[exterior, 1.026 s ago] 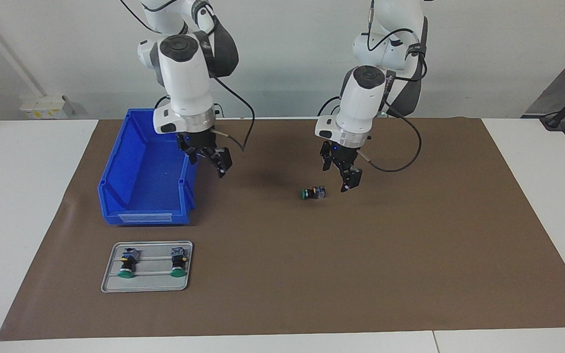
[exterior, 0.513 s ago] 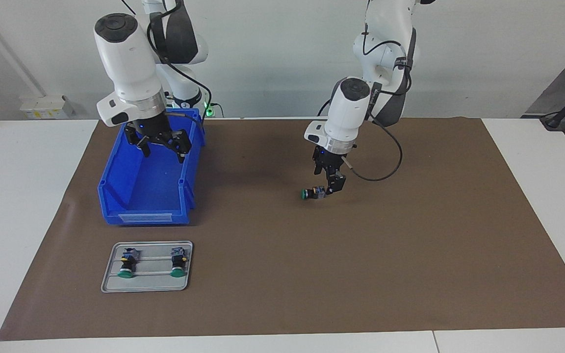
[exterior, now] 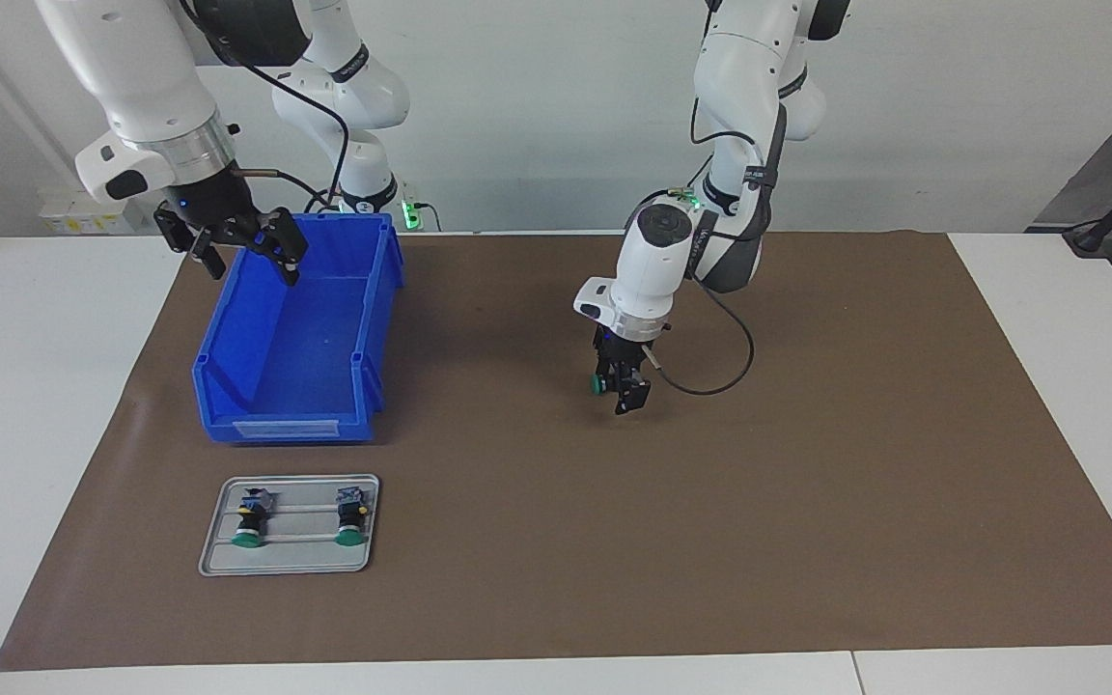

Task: Place and press button with both arms
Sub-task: 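Retract the right gripper beside the bin while the left gripper holds item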

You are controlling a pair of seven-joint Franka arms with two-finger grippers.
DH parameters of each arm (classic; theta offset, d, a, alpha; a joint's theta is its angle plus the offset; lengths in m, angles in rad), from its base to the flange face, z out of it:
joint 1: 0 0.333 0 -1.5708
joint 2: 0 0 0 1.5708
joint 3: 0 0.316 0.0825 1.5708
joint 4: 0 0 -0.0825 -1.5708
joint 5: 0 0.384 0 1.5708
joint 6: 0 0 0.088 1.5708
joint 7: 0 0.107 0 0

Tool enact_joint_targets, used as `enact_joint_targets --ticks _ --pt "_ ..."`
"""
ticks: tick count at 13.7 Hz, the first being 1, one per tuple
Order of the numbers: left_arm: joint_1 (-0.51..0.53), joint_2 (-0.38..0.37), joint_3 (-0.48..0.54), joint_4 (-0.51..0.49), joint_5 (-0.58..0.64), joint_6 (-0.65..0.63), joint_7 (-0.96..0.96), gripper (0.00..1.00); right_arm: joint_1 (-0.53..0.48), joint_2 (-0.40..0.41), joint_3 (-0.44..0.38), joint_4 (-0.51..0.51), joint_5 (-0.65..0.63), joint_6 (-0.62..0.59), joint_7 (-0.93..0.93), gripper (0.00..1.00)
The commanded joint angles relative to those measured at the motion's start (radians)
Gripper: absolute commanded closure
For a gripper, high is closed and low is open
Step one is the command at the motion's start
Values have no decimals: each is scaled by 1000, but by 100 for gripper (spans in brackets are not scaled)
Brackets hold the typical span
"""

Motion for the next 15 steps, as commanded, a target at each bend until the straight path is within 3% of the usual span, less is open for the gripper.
enact_joint_targets --ticks 1,4,8,15 --pt "-24 -3 14 -1 -22 -36 -7 10 -16 4 6 32 11 -51 -47 0" --pt "-26 0 16 34 -57 -79 -46 11 -13 -34 6 5 6 -105 -47 0" --pt "11 38 19 176 -75 -191 -41 11 1 -55 16 -40 -38 -93 -43 0" --pt "-7 15 17 73 -75 -187 -37 18 33 -68 19 -65 -85 -64 -32 0"
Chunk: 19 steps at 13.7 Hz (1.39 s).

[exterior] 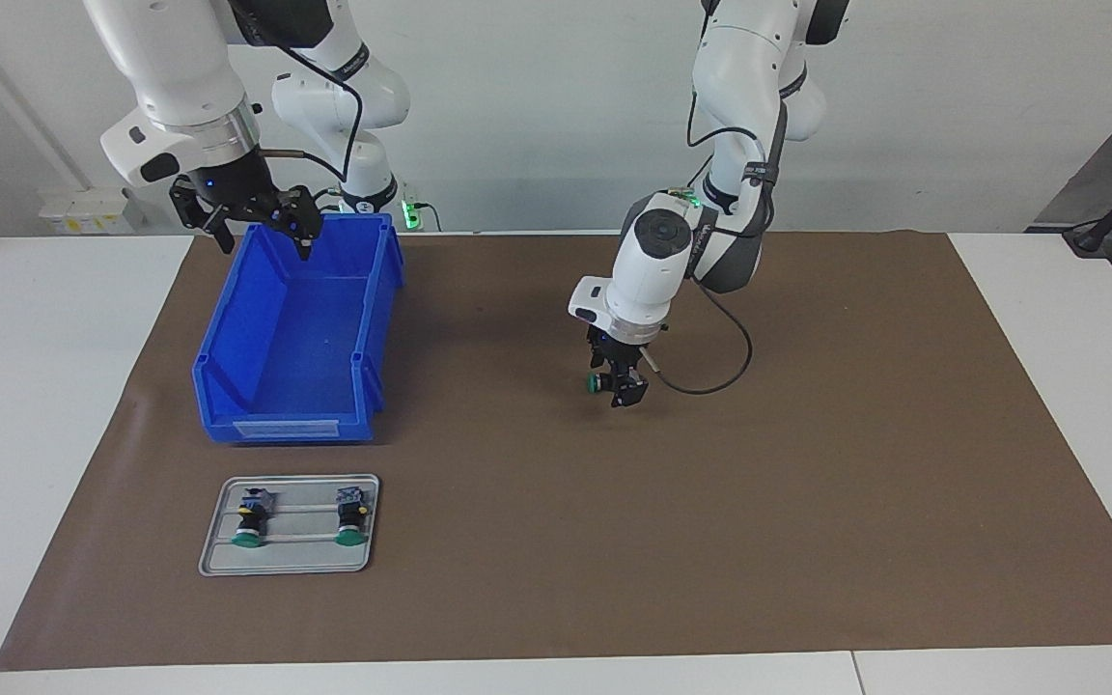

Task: Place and press button with both arms
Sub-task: 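Retract the right gripper beside the bin while the left gripper holds item, then swing the held item with the left gripper toward the left arm's side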

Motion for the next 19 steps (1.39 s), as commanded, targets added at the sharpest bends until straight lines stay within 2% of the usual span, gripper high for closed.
enact_joint_targets --ticks 1,5,14,16,19 --pt "-18 -12 6 -23 -11 -5 -2 18 -14 -34 3 -49 -9 45 -11 0" --pt "-39 -17 6 -38 -12 9 -7 17 -20 -34 2 -56 5 85 28 0" --pt "-55 -1 6 -89 -12 96 -13 18 -26 -35 -3 -62 52 82 75 0" --pt "-59 0 6 -89 -12 104 -11 21 -26 -34 -3 -62 52 83 80 0" --pt "-59 0 6 -91 -12 125 -11 31 -28 -34 -4 -61 52 80 71 0"
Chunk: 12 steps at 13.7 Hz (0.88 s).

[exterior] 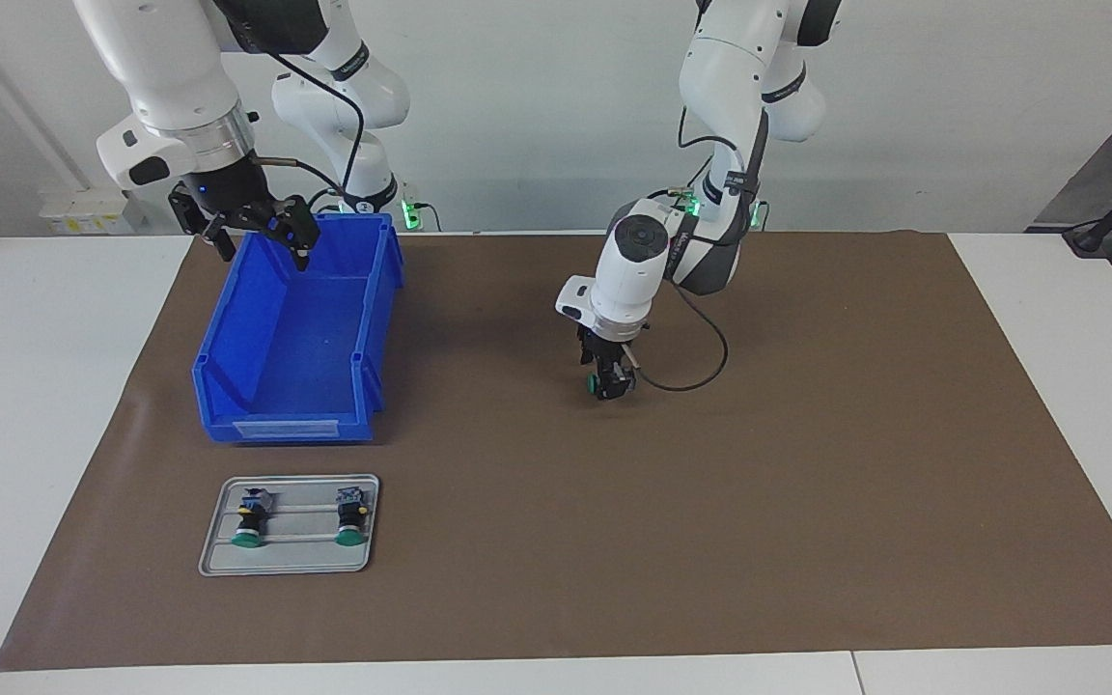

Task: Place and press button with both arms
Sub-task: 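Swing the held item with the left gripper toward the left arm's side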

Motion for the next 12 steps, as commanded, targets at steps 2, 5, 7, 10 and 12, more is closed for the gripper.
enact_joint_targets --ticks 2,5,7,10,12 --pt "-19 -4 15 -20 -10 39 -7 36 -4 -27 3 -35 20 19 5 0" --pt "-19 -5 15 -25 -10 41 -8 43 -5 -27 3 -35 20 19 5 0" --pt "-20 -5 15 -29 -10 45 -10 50 -5 -27 3 -35 20 19 5 0" --pt "-20 -5 17 -34 -10 47 -10 66 -5 -27 2 -33 20 19 5 0" --pt "-19 -5 17 -29 -10 42 -8 76 -5 -27 3 -35 20 19 5 0"
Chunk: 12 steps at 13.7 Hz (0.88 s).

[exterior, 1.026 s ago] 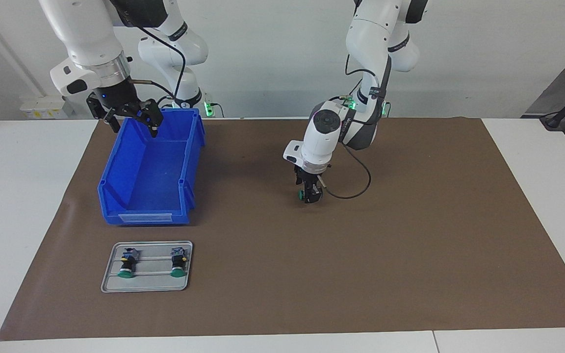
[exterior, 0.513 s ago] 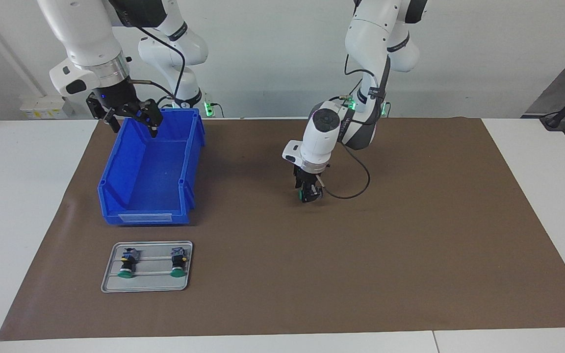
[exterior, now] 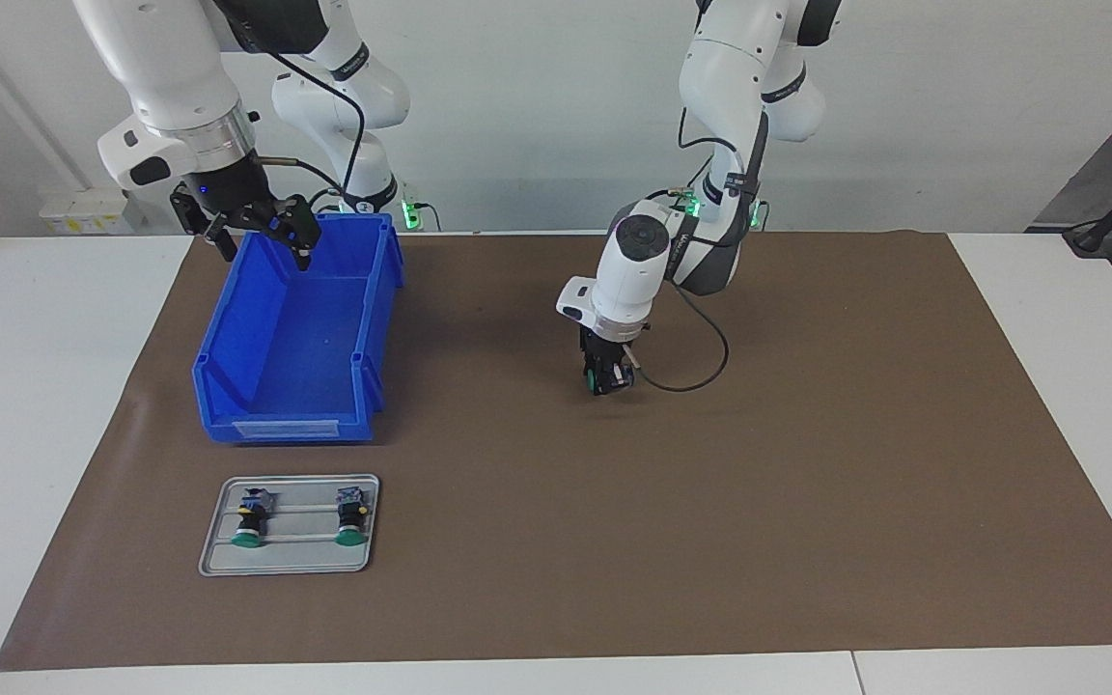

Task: Place and press button with both arms
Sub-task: 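Swing the held item with the left gripper toward the left arm's side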

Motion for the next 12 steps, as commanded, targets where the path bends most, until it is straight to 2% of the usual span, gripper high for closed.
enact_joint_targets --ticks 1,4,7,8,10,12 --pt "-17 -5 15 -14 -9 18 -5 81 -6 -27 2 -35 14 19 5 0" --pt "-3 -2 15 4 -8 23 0 96 -6 -27 2 -35 14 19 5 0" --pt "30 6 14 18 -17 17 6 96 -6 -27 2 -35 14 19 5 0" --pt "44 3 12 20 -29 14 11 99 -6 -27 2 -33 14 19 5 0" --pt "69 0 12 38 -75 1 23 100 -6 -27 1 -35 14 19 5 0" --pt "110 -5 9 76 -141 -66 73 100 -6 -27 2 -35 14 19 5 0"
